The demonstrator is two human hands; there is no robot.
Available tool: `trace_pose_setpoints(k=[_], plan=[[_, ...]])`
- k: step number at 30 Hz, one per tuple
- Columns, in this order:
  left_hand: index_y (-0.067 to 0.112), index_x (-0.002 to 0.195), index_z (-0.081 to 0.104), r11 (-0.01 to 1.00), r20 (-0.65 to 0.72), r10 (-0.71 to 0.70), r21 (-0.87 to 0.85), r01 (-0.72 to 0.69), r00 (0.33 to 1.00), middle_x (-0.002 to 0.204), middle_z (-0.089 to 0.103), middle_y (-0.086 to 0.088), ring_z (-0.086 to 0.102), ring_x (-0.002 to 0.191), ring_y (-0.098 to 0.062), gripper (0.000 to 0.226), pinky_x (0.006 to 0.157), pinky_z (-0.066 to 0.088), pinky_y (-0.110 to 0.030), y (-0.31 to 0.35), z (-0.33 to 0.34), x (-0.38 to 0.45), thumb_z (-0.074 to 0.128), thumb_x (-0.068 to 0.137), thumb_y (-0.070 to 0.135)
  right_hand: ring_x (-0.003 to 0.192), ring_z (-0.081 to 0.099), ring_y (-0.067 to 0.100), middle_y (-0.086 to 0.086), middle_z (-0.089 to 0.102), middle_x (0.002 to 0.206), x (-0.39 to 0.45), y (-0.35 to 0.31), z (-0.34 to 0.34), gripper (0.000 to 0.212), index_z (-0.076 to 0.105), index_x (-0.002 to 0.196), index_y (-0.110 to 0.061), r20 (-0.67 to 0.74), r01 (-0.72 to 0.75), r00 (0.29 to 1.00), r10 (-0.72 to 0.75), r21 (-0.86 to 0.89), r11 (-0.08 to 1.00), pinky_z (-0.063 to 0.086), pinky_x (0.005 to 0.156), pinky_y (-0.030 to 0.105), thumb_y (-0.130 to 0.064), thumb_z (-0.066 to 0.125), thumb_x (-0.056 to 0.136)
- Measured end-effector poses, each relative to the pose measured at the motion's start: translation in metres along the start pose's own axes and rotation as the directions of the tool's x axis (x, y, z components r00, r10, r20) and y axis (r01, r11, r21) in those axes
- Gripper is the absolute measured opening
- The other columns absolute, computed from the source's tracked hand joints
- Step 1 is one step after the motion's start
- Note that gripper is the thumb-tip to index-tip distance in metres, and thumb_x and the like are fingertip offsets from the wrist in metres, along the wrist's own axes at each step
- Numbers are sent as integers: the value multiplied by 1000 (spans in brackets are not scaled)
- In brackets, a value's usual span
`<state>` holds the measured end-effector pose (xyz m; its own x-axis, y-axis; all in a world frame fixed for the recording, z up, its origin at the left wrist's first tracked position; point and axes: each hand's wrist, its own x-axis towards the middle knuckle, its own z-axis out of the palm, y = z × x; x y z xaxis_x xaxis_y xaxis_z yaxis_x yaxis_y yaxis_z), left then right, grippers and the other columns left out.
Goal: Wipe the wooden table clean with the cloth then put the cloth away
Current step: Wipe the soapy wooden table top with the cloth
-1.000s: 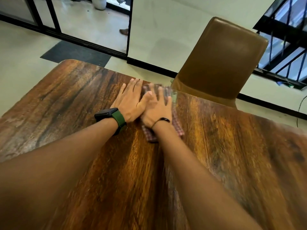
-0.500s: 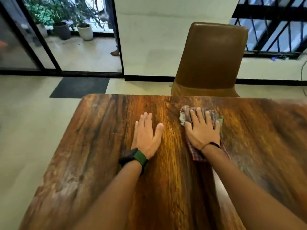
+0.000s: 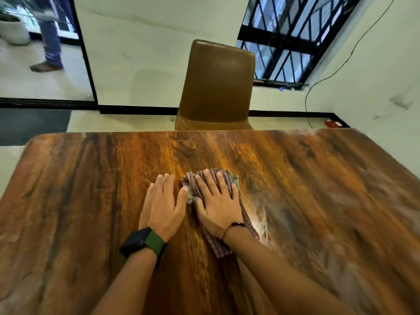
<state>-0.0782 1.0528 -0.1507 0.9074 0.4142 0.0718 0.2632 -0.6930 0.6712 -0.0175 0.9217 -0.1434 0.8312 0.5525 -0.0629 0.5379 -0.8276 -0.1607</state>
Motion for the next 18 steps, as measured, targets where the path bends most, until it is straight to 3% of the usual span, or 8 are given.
trace_pose_setpoints(k=[3, 7, 12, 16, 18], plan=[[8, 143, 26, 1000, 15, -2, 6, 2, 1000, 152, 24, -9, 15, 142, -19, 67, 115, 4, -31, 0, -1, -1, 19, 91, 49, 145, -12, 17, -11, -9, 158, 10, -7, 2, 65, 1, 150, -36, 17, -73, 997, 73, -35, 997, -9, 113, 51, -51, 7, 87], [8, 142, 29, 1000, 60, 7, 4, -7, 998, 153, 23, -9, 13, 142, -18, 53, 115, 5, -33, 1, -6, -10, 27, 98, 37, 145, -14, 18, -12, -11, 157, -34, -16, 9, 61, 1, 150, -35, 2, 1, 1000, -1, -19, 1000, -10, 113, 51, -52, 7, 91], [10, 143, 29, 993, 120, 96, 53, -103, 988, 153, 22, -6, 13, 142, -16, 79, 115, 5, -30, -8, -15, -35, 7, 83, 57, 142, 15, 20, -8, 25, 154, -114, -33, 26, 53, 27, 146, -33, -70, 49, 996, -59, -135, 990, 15, 103, 52, -51, 21, 96], [11, 143, 27, 987, 118, 122, 95, -133, 986, 153, 22, -4, 12, 142, -14, 91, 113, 2, -26, -13, -17, -41, -6, 73, 59, 144, -13, 13, -14, -3, 157, -77, -34, 18, 60, 9, 149, -38, -28, 39, 999, -39, -8, 999, -3, 114, 52, -53, 15, 91], [12, 144, 25, 987, 113, 116, 102, -128, 987, 153, 21, -3, 12, 142, -13, 91, 113, 1, -25, -13, -18, -41, -7, 72, 59, 144, -17, 15, -12, -10, 158, -33, -35, 13, 57, 3, 149, -38, -22, -42, 999, 42, -6, 999, -6, 115, 53, -52, 14, 95]])
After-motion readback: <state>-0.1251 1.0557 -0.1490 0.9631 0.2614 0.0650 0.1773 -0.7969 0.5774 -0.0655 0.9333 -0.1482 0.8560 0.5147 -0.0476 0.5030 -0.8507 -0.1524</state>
